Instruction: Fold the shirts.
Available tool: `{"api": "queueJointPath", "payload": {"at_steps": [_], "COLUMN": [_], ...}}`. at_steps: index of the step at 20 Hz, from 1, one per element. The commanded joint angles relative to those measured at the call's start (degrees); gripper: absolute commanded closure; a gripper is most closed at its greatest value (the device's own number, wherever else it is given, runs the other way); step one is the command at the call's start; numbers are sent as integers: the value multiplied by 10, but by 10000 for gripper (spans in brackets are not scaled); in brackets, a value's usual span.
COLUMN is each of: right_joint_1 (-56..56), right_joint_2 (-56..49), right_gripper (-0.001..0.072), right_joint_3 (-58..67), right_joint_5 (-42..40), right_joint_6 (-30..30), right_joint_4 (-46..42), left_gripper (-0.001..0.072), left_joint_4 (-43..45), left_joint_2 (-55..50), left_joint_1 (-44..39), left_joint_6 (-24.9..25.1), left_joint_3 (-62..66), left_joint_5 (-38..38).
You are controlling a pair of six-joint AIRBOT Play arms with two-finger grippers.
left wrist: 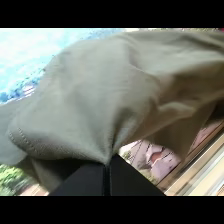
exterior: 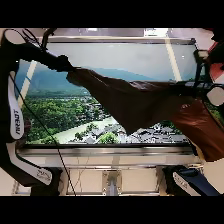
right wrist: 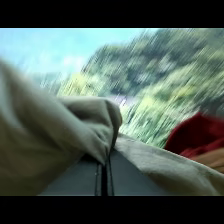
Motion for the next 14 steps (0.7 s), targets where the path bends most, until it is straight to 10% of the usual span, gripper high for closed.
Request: {"api": "queueJointPath", "payload": {"at_steps": [1, 14], "right_joint_1": [0, 2], "right_joint_2": [-12, -292], "right_gripper": [683, 679], "right_joint_3": [48, 48], "right_joint_5": [-79, -472], "right_joint_6": [21, 51], "right_joint_4": [-61, 181], "left_gripper": [701, 701], "left_joint_4": [81, 167], "left_joint_2": [55, -29], "left_joint_1": [5, 5], "left_joint_6": [13, -24], "left_joint_3": [-13, -181], "left_joint_5": [-39, 202]}}
